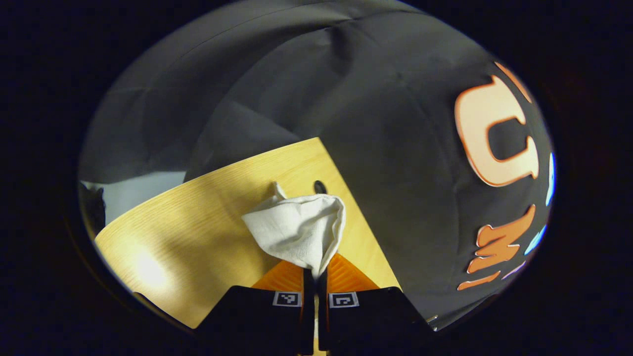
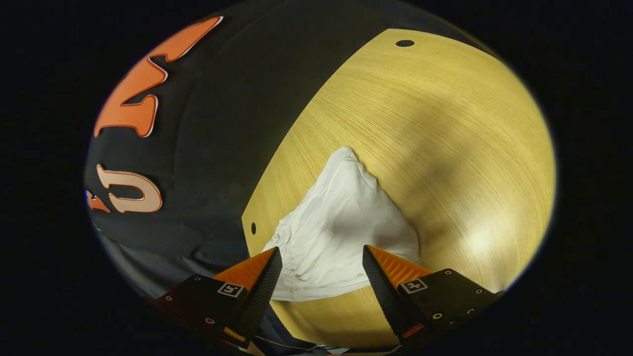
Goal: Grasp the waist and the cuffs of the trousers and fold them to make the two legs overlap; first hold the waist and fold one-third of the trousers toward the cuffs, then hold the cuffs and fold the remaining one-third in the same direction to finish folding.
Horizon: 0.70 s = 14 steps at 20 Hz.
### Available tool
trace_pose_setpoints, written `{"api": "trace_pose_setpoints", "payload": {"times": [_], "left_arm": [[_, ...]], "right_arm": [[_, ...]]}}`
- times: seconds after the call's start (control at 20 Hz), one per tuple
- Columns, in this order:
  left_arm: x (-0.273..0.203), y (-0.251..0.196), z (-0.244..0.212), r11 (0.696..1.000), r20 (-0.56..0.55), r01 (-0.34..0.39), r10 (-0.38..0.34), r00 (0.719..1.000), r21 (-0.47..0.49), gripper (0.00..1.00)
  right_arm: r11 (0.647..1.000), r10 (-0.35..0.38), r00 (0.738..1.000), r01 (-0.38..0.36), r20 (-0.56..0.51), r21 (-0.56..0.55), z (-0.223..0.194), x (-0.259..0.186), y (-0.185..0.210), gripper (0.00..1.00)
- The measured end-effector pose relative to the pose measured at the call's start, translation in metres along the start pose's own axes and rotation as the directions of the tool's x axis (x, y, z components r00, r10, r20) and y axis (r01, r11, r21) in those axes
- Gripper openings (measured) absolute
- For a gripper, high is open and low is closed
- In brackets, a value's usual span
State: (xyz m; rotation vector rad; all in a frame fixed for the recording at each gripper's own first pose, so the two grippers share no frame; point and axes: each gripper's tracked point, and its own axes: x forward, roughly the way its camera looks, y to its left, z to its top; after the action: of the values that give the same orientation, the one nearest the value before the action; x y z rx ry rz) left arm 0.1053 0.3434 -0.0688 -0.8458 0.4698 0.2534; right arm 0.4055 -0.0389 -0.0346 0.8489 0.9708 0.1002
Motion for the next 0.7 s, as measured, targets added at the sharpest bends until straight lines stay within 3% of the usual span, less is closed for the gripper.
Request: {"api": "trace_pose_setpoints", "payload": {"times": [0.15, 0.35, 0.6, 0.7], "left_arm": [[-0.002, -0.071, -0.022, 0.988, 0.010, 0.052, -0.054, 0.999, 0.144, 0.07], [0.012, -0.144, -0.064, 0.936, -0.011, 0.078, -0.080, 0.997, 0.343, 0.06], [0.044, -0.204, -0.133, 0.866, -0.103, 0.142, -0.106, 0.989, 0.479, 0.06], [0.058, -0.229, -0.176, 0.853, -0.157, 0.175, -0.111, 0.981, 0.491, 0.07]], "right_arm": [[0.999, -0.015, 1.000, 0.015, 0.001, -0.044, 0.011, -0.012, -0.018, 0.98], [0.997, -0.023, 0.999, 0.025, 0.027, -0.070, 0.034, -0.033, -0.046, 0.98], [0.998, -0.046, 0.997, 0.049, 0.056, -0.050, 0.055, -0.058, -0.090, 0.98], [0.998, -0.059, 0.996, 0.061, 0.060, -0.028, 0.060, -0.069, -0.110, 0.98]]}}
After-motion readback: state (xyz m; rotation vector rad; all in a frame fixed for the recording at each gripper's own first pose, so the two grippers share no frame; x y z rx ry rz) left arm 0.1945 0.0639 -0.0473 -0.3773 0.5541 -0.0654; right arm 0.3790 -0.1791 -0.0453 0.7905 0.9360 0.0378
